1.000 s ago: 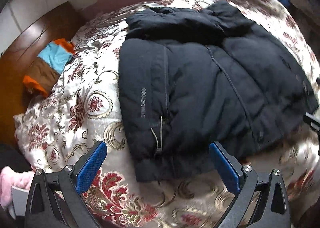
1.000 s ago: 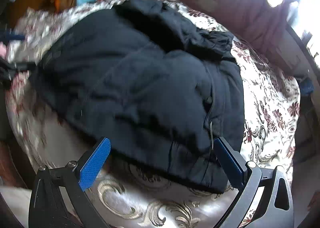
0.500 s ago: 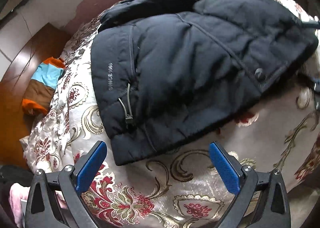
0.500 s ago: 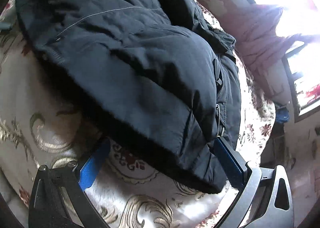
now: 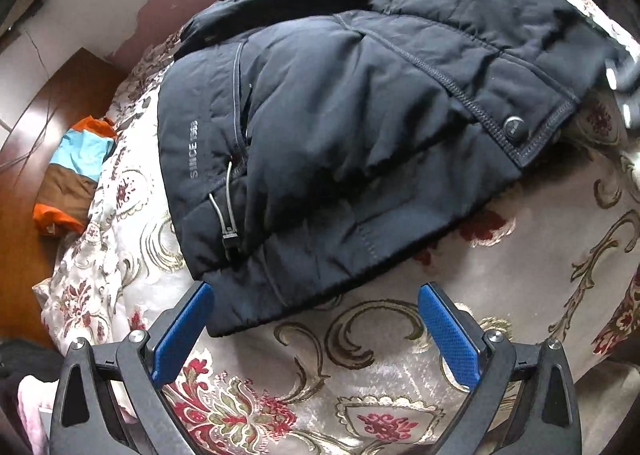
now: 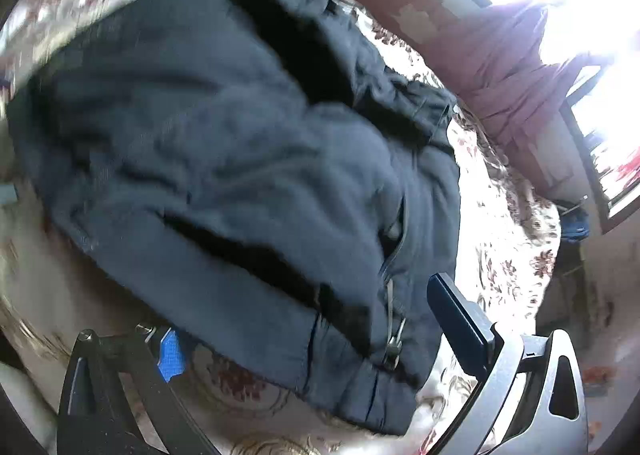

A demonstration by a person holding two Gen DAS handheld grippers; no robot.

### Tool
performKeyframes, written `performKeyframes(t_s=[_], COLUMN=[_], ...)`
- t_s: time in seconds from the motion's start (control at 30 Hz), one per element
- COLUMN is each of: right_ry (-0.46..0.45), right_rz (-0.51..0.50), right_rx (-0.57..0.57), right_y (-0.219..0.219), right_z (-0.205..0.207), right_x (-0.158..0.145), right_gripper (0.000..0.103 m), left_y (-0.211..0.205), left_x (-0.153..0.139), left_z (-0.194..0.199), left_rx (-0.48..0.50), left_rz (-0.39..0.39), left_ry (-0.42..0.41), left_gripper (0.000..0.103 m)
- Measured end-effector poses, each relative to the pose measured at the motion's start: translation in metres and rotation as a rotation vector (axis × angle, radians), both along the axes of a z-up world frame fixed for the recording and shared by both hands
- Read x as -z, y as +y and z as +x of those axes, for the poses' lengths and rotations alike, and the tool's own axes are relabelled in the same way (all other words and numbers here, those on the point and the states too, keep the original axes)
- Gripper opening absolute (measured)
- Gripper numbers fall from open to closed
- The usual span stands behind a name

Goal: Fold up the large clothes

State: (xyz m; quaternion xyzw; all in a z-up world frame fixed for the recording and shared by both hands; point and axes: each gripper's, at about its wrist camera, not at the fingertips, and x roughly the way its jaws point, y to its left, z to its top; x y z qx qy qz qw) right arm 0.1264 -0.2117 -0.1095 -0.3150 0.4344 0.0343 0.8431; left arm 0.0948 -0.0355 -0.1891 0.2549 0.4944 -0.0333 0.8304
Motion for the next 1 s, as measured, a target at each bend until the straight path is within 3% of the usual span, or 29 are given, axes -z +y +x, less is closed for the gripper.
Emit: performKeyframes(t_s=[0.17,0.4,0.6,1.0], right_ry=[0.045,0.223,0.366,0.406], right_rz=[0.137,0.331,0.466,0.579], right_rx=[-0.024,-0.033,-0.006,0.024], right_y=[0.001,-0.005,-0.006,-0.016], right_z=[0.034,0.106,0.163,0.199], right_x=[-0.043,-0.069,-0.064,-0.055], right_gripper=[0.101,0.101,0.101,0.101], left_y=[-0.004,-0.004,0.008,0.007], left_x=[-0.007,-0.02,-0.036,-0.029], left_z=[0.0,0.01,0.028,0.043], left_rx=[0.004,-0.057,-0.15,-0.213], left_rz=[-0.013,0.011,-0.049,0.036], left_ry=[-0.003,-0.023,-0.038,-0.039], left_gripper=[0.103,0.103,0.103,0.103])
